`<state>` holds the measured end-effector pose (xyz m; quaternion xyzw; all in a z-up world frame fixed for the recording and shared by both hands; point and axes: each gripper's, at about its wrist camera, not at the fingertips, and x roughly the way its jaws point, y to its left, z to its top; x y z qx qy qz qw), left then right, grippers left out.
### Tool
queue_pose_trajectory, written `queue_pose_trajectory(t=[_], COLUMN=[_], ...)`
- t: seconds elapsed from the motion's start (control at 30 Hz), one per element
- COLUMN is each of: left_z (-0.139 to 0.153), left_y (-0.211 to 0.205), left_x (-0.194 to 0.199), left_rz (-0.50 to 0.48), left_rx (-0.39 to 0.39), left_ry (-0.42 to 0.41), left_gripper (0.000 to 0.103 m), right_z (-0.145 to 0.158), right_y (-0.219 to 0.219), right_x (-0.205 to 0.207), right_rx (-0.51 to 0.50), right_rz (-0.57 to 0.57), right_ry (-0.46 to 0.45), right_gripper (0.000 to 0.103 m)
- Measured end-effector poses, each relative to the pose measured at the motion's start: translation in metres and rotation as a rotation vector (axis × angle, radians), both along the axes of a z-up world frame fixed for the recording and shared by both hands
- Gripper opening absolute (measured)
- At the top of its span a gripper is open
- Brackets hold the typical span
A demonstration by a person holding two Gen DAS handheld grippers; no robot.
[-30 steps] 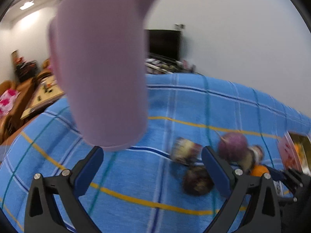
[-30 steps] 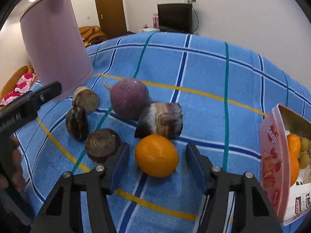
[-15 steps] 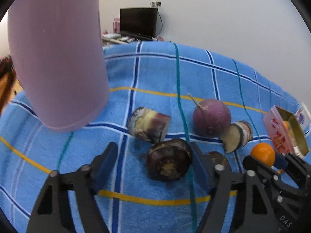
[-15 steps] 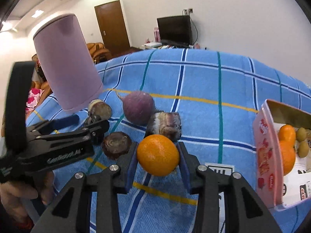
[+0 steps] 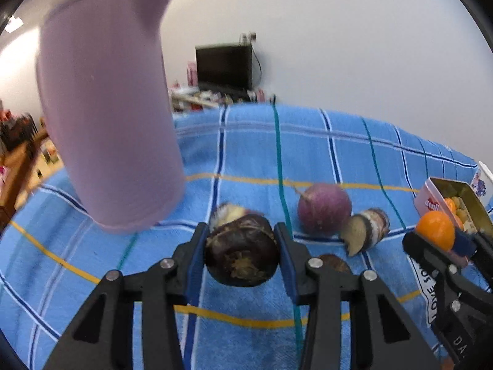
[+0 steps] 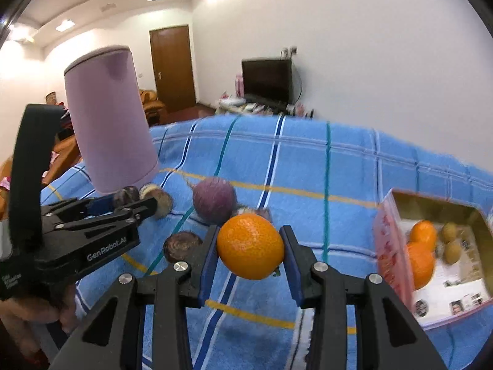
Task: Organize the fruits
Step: 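Grasp a dark brown round fruit with the left tool while the right tool grasps an orange, then carry both fruits into the tin box and open both tools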
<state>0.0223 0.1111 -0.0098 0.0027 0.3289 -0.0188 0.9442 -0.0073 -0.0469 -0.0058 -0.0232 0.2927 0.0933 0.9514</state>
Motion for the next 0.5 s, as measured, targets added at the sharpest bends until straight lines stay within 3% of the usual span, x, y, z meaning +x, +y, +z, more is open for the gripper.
queue_pose_trajectory(t=[0.1, 0.27, 0.5], left_z=[0.008, 0.014, 0.014], left_y=[-0.003, -0.004, -0.003], left_x=[-0.008, -0.011, -0.013], left_rz=[0.019, 0.040, 0.064], left_rx=[0.038, 0.065, 0.068], left_ry=[-0.081, -0.129, -0.139], left_gripper=[0.045, 0.045, 0.045], right_z=[0.007, 0.013, 0.013], right_y=[0.006, 0.013, 0.014], right_x=[-0.009, -0.018, -0.017], right_rx=[-0.068, -0.150, -0.153], right_rz=[-0.021, -0.040, -0.029], right_ry=[-0.087, -0.187, -0.181], right_gripper=[0.041, 0.041, 0.041])
